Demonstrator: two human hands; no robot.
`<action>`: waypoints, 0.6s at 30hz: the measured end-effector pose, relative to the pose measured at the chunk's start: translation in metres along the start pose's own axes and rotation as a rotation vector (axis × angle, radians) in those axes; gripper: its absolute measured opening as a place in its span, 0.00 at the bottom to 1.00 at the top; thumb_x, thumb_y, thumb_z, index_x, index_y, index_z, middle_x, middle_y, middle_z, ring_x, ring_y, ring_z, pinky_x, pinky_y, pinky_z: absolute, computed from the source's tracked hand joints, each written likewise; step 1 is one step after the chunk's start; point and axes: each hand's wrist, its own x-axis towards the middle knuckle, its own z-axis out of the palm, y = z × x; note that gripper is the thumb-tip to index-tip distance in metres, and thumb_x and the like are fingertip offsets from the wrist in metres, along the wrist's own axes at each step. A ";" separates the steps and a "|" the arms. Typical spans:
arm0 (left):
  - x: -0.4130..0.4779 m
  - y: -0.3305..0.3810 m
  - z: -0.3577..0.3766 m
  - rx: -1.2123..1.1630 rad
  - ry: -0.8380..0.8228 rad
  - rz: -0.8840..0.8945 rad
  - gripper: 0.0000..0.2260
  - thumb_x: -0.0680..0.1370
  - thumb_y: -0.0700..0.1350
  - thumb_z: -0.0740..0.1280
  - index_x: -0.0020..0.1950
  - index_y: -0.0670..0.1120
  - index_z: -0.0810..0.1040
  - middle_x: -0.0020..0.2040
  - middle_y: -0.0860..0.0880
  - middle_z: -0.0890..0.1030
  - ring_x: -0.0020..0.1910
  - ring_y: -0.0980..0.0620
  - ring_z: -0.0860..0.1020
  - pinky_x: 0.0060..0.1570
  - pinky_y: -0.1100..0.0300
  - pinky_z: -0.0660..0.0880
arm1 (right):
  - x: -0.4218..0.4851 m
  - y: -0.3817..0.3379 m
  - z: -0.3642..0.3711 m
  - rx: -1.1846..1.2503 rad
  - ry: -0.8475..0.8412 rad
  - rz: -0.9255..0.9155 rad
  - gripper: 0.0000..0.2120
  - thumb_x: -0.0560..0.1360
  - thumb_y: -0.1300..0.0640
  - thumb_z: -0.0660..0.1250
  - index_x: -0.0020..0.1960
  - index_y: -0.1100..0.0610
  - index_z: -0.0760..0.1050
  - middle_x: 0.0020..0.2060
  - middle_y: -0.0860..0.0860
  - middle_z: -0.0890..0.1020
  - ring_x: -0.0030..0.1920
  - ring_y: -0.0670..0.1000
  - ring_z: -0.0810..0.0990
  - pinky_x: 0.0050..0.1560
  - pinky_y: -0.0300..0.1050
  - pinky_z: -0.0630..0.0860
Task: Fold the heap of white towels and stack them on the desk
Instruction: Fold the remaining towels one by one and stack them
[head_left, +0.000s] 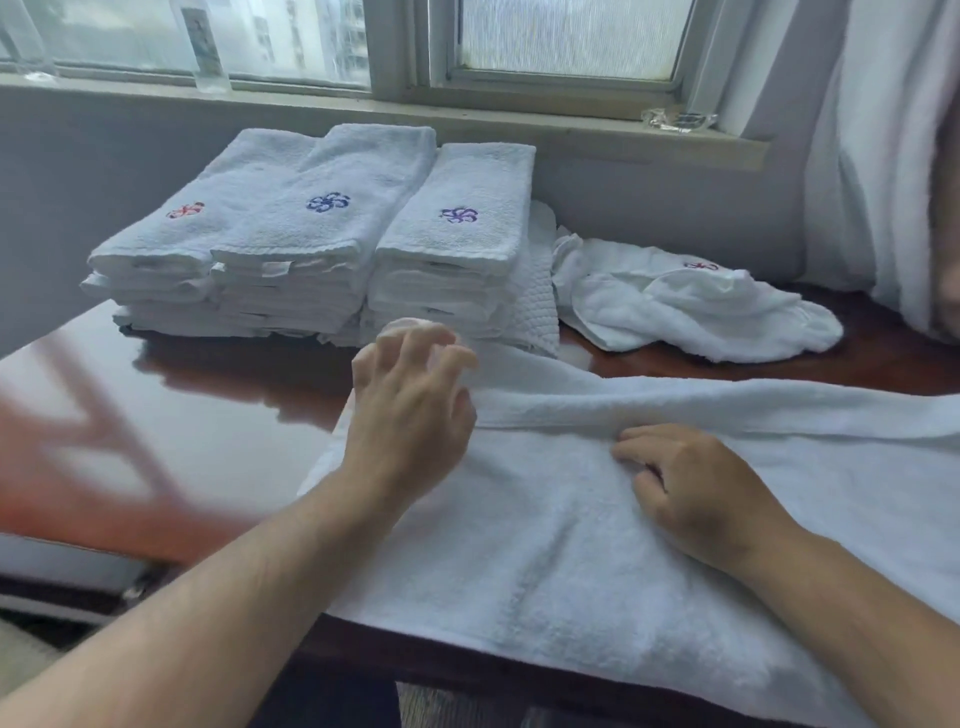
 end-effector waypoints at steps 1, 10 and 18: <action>-0.005 0.002 0.001 -0.002 0.027 0.125 0.12 0.72 0.43 0.73 0.55 0.50 0.82 0.61 0.48 0.77 0.62 0.44 0.70 0.60 0.48 0.63 | 0.001 0.000 0.002 -0.001 -0.015 -0.008 0.16 0.75 0.65 0.64 0.58 0.54 0.84 0.60 0.46 0.83 0.63 0.48 0.78 0.64 0.41 0.72; -0.019 -0.029 -0.011 0.344 -0.278 0.079 0.15 0.76 0.56 0.63 0.58 0.52 0.81 0.64 0.48 0.77 0.64 0.42 0.72 0.63 0.45 0.65 | 0.025 -0.025 0.027 -0.138 -0.233 -0.173 0.26 0.83 0.43 0.51 0.81 0.47 0.57 0.75 0.46 0.65 0.74 0.48 0.61 0.74 0.47 0.55; -0.007 -0.065 -0.020 -0.168 -0.146 -0.483 0.07 0.80 0.46 0.68 0.55 0.49 0.83 0.56 0.50 0.74 0.54 0.47 0.76 0.55 0.55 0.72 | 0.027 -0.024 0.030 -0.145 -0.221 -0.266 0.27 0.83 0.42 0.49 0.81 0.43 0.55 0.78 0.41 0.61 0.75 0.44 0.57 0.74 0.45 0.50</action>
